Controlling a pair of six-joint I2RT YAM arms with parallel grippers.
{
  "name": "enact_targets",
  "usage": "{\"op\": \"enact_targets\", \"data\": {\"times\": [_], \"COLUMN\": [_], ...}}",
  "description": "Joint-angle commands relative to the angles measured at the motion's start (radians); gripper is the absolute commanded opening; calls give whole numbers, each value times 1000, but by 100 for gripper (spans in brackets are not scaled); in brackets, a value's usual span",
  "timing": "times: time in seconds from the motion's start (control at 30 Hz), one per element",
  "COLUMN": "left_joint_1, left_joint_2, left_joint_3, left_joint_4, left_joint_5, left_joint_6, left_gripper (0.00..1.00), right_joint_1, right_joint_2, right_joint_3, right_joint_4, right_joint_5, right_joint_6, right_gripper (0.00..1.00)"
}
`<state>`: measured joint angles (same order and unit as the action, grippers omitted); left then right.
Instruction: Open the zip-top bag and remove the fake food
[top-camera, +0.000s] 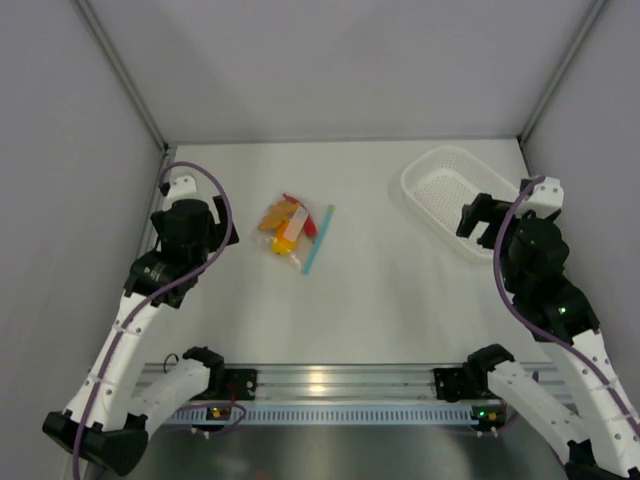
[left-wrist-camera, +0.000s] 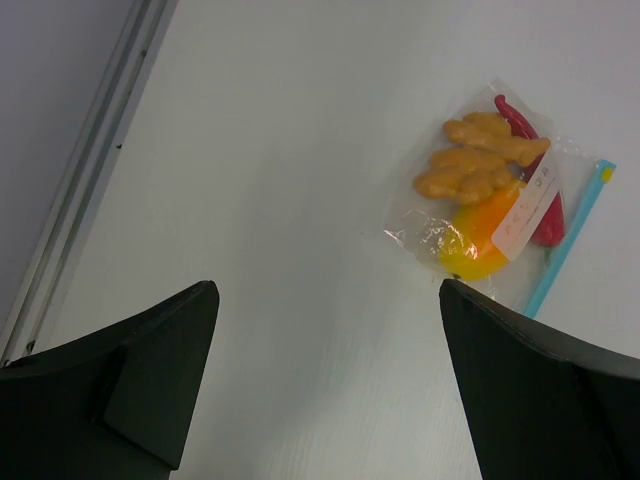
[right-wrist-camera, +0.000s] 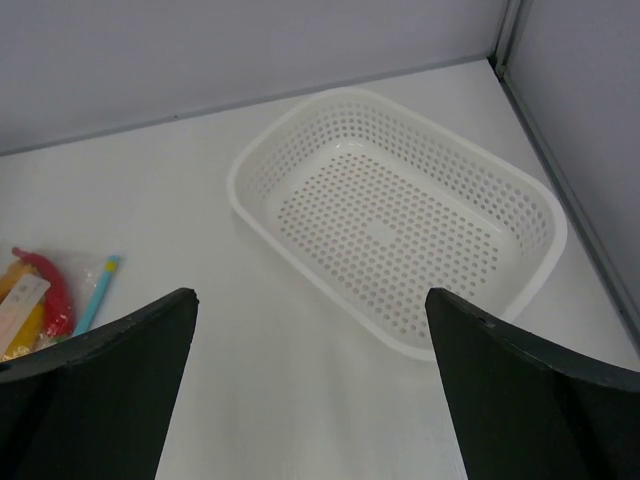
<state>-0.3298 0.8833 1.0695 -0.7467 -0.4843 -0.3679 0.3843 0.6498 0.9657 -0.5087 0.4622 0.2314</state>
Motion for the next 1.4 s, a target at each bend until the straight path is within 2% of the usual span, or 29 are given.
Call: {"op": "enact_targets", "data": {"times": [0.0,0.13,0.27,0.4,0.57,0.77,0.97,1.17,1.37], "left_joint_1": [6,5,5,5,-3,-188,-398,-530,-592], "left_joint_2": [-17,-12,-12,46,213,466,638,802,924], "left_joint_3": [-3,1,-8,27,59,122,193,237,259], "left_joint_4": [52,50,61,53,53,56,50,49,52], "left_joint_5": [-2,-13,-53,59,167,4,-115,-201,-299], "left_joint_6": [-2,-25,-40,-31,-104,-124,-121,-132,-115], "left_gripper": [98,98,98,98,95,95,91,88,82], "right_joint_1": [14,13,14,14,14,13,13,14,13], "right_joint_2": [1,8,20,33,48,48,30,24,11], "right_joint_3": [-7,-19,-50,-79,-96,-96,-108,-116,-117], "right_joint_4": [21,33,74,107,107,78,58,52,45], "right_joint_5": [3,-39,-173,-237,-269,-315,-303,-306,-304], "right_joint_6": [13,25,46,75,85,85,77,75,78], "right_gripper": [99,99,99,99,99,100,99,99,99]}}
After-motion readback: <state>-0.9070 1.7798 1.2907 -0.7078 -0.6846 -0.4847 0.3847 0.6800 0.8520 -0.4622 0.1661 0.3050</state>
